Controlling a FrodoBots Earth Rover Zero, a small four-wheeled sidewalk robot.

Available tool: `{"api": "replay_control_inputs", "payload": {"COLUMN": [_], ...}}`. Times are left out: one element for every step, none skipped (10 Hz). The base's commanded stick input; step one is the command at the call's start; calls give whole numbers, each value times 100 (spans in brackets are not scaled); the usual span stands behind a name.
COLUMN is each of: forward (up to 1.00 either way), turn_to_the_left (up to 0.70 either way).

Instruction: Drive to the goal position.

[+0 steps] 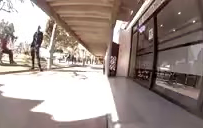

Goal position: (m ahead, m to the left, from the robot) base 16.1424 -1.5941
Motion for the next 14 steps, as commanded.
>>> {"api": "replay_control_inputs", "payload": {"forward": [50,50,50,50,50,50,50,50,50,50,50,50,50,50], "turn_to_the_left": [0,0,4,50,50,50,16,0,0,0,0,0,0,0]}}
